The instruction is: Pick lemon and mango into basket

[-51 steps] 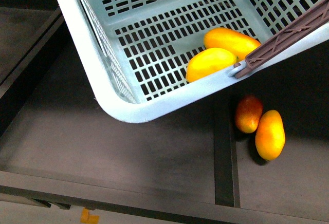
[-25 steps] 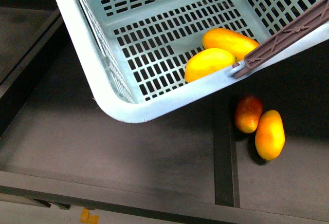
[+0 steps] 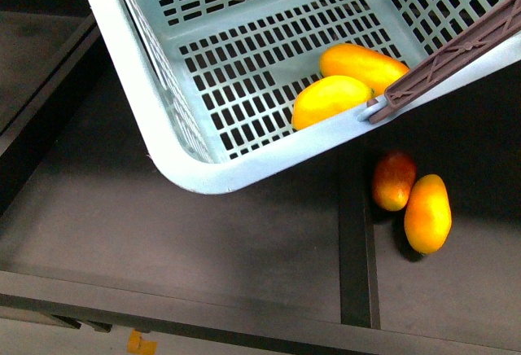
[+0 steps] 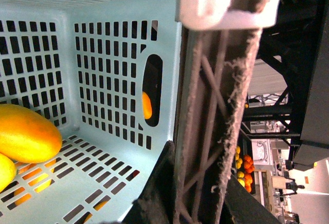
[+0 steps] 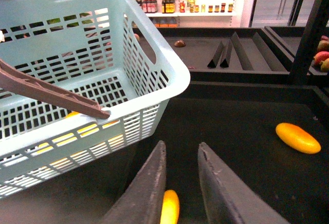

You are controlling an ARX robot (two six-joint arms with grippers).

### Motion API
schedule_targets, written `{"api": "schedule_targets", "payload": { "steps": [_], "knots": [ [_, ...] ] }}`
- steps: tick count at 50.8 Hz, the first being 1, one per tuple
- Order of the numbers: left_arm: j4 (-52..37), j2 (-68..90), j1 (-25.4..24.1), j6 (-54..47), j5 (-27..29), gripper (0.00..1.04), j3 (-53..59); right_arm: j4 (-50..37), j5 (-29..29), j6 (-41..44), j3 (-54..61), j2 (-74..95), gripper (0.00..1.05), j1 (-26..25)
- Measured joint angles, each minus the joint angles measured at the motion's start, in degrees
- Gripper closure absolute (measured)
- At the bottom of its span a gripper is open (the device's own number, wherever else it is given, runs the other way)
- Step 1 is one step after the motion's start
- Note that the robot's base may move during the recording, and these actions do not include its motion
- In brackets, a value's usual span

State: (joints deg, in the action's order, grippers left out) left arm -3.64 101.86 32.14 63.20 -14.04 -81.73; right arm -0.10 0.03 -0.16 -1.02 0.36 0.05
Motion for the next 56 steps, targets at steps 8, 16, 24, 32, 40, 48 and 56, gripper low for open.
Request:
{"api": "schedule_targets", "payload": {
  "steps": [8, 16, 24, 32, 40, 48, 56],
  "knots": [
    [0.0, 0.0, 0.0, 0.0, -0.1, 0.98, 0.0, 0.0, 0.0, 0.0, 0.0, 0.0, 0.58, 0.0],
    [0.0, 0.0, 0.0, 0.1, -0.1, 0.98, 0.0, 0.0, 0.0, 0.0, 0.0, 0.0, 0.35, 0.0],
    [0.0, 0.0, 0.0, 0.1, -0.1, 0.98, 0.0, 0.0, 0.0, 0.0, 0.0, 0.0, 0.09, 0.0],
    [-3.7, 0.0, 2.6, -2.7, 21.7, 0.98, 1.1, 0.0, 0.0, 0.0, 0.0, 0.0, 0.09, 0.0],
    [-4.8, 0.0, 2.2, -6.0, 37.4, 0.98, 1.4, 0.0, 0.1, 0.0, 0.0, 0.0, 0.09, 0.0],
    [-5.7, 0.2, -2.4, -4.1, 37.7, 0.98, 2.8, 0.0, 0.1, 0.0, 0.0, 0.0, 0.09, 0.0],
    [-5.6, 2.7, -5.5, 2.7, 36.0, 0.98, 3.2, 0.0, 0.0, 0.0, 0.0, 0.0, 0.09, 0.0]
  ]
}}
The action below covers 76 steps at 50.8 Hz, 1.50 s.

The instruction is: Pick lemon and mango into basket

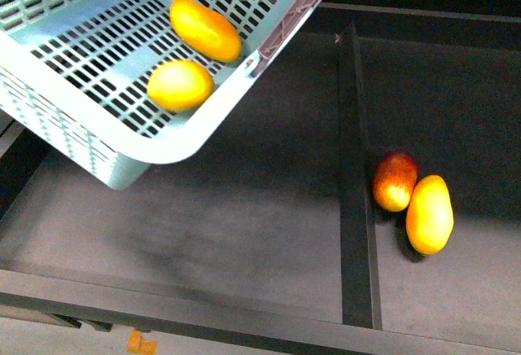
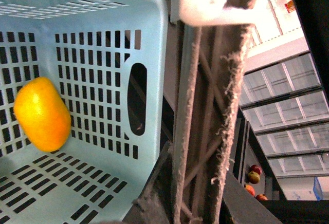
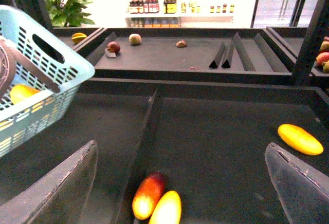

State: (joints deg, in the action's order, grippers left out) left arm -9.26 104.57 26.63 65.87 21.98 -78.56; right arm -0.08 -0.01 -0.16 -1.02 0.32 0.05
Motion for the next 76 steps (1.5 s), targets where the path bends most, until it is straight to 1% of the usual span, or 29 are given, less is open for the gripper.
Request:
{"api": "schedule_targets", "payload": {
  "steps": [6, 11, 13, 19, 25, 32, 43, 52, 56, 57, 60, 61, 65, 68, 73, 76],
  "knots": [
    [0.9, 3.7, -2.1, 5.7, -1.5, 0.98, -0.9, 0.0, 0.0, 0.0, 0.0, 0.0, 0.09, 0.0],
    [2.4, 8.1, -4.3, 10.6, -3.2, 0.98, -4.0, 0.0, 0.0, 0.0, 0.0, 0.0, 0.09, 0.0],
    [3.4, 11.0, -5.7, 13.4, -3.7, 0.98, -6.5, 0.0, 0.0, 0.0, 0.0, 0.0, 0.09, 0.0],
    [7.0, 18.3, -9.0, 16.5, -3.6, 0.98, -14.5, 0.0, 0.0, 0.0, 0.0, 0.0, 0.09, 0.0],
    [9.6, 23.3, -10.7, 18.3, -5.3, 0.98, -20.3, 0.0, 0.0, 0.0, 0.0, 0.0, 0.09, 0.0],
    [11.6, 27.9, -11.6, 21.1, -9.7, 0.98, -25.4, 0.0, 0.0, 0.0, 0.0, 0.0, 0.09, 0.0],
    [12.0, 29.3, -11.5, 23.8, -14.4, 0.98, -25.8, 0.0, 0.0, 0.0, 0.0, 0.0, 0.09, 0.0],
    [11.9, 29.5, -12.4, 24.0, -16.0, 0.98, -25.7, 0.0, 0.0, 0.0, 0.0, 0.0, 0.09, 0.0],
    [10.3, 29.5, -12.9, 24.0, -16.6, 0.98, -25.0, 0.0, 0.0, 0.0, 0.0, 0.0, 0.09, 0.0],
    [9.9, 29.5, -13.0, 23.9, -16.7, 0.97, -24.7, 0.0, 0.0, 0.0, 0.0, 0.0, 0.09, 0.0],
    [8.9, 29.5, -13.2, 23.6, -16.5, 0.86, -24.2, 0.0, 0.0, 0.0, 0.0, 0.0, 0.09, 0.0],
    [8.7, 29.5, -13.2, 23.5, -16.4, 0.85, -24.0, 0.0, 0.0, 0.0, 0.0, 0.0, 0.09, 0.0],
    [8.1, 29.2, -13.6, 23.0, -16.0, 0.70, -23.2, 0.0, 0.0, 0.0, 0.0, 0.0, 0.09, 0.0],
    [7.7, 28.0, -14.1, 22.6, -15.7, 0.55, -22.1, 0.0, 0.0, 0.0, 0.0, 0.0, 0.09, 0.0],
    [7.4, 25.5, -14.5, 22.3, -15.1, 0.39, -20.2, 0.0, 0.0, 0.0, 0.0, 0.0, 0.09, 0.0],
    [7.0, 22.6, -14.7, 22.2, -14.3, 0.23, -17.5, 0.0, 0.0, 0.0, 0.0, 0.0, 0.09, 0.0]
  ]
}}
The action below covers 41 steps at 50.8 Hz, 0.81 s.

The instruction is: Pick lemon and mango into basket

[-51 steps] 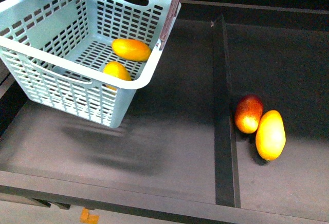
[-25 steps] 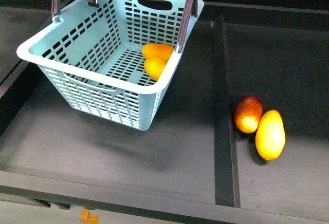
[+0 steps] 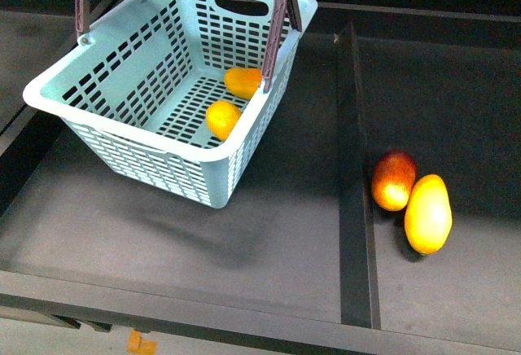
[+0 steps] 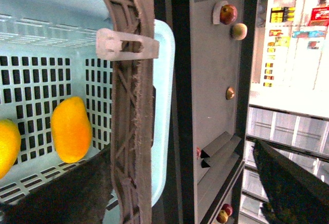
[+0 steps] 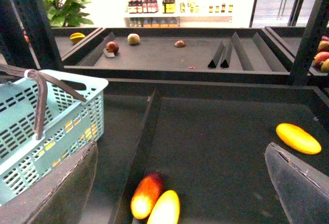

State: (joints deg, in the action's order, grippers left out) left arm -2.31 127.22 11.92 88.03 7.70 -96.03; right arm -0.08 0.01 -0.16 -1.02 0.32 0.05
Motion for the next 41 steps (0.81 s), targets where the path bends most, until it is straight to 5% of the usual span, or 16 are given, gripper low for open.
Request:
{"api": "schedule_targets", "payload": {
  "steps": [6, 19, 26, 37, 41],
  "knots": [
    [-0.7, -4.2, -0.1, -0.3, 1.2, 0.06, 4.2, 0.0, 0.0, 0.0, 0.0, 0.0, 0.09, 0.0],
    [-0.3, -16.5, 0.0, -1.4, 8.7, 0.07, 16.2, 0.0, 0.0, 0.0, 0.0, 0.0, 0.09, 0.0],
    [8.1, -20.9, 1.2, -5.0, 16.1, 0.07, 18.0, 0.0, 0.0, 0.0, 0.0, 0.0, 0.09, 0.0],
    [9.9, -20.2, 9.9, -7.6, 19.8, 0.07, 9.7, 0.0, 0.0, 0.0, 0.0, 0.0, 0.09, 0.0],
    [-14.3, -23.6, 9.8, -29.5, 12.2, 0.23, 20.2, 0.0, 0.0, 0.0, 0.0, 0.0, 0.09, 0.0]
  ]
}}
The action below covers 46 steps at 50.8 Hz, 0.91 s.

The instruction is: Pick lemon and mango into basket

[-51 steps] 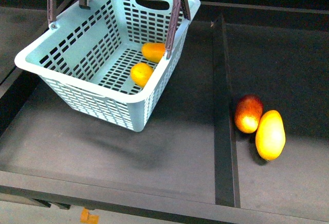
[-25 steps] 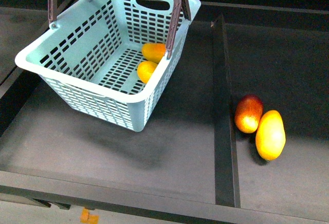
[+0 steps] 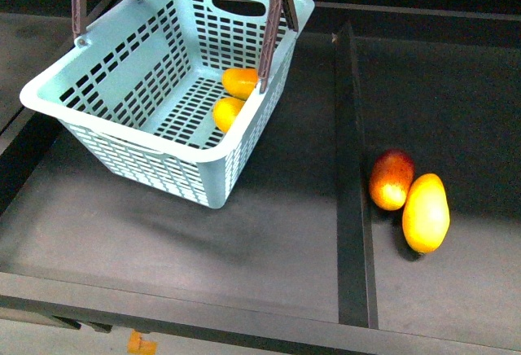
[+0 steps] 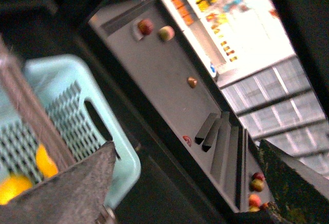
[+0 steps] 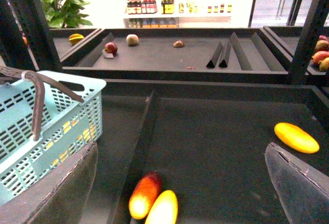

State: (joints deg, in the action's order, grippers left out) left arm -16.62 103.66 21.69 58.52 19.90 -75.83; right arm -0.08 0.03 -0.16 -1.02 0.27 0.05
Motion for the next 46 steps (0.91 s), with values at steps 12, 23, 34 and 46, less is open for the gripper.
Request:
{"api": "schedule_targets", "payload": {
  "steps": [12, 23, 34, 46],
  "knots": [
    [-30.9, -17.1, -8.6, -52.5, -6.1, 0.74, 35.5, 0.0, 0.0, 0.0, 0.0, 0.0, 0.09, 0.0],
    [-34.8, -26.3, -11.7, -57.2, -10.7, 1.02, 50.3, 0.0, 0.0, 0.0, 0.0, 0.0, 0.09, 0.0],
    [-35.4, -34.4, -14.8, -57.5, -12.9, 1.02, 59.2, 0.0, 0.0, 0.0, 0.0, 0.0, 0.09, 0.0],
    [-33.4, -43.2, -16.9, -57.7, -15.4, 1.02, 65.8, 0.0, 0.0, 0.0, 0.0, 0.0, 0.09, 0.0]
  ]
}}
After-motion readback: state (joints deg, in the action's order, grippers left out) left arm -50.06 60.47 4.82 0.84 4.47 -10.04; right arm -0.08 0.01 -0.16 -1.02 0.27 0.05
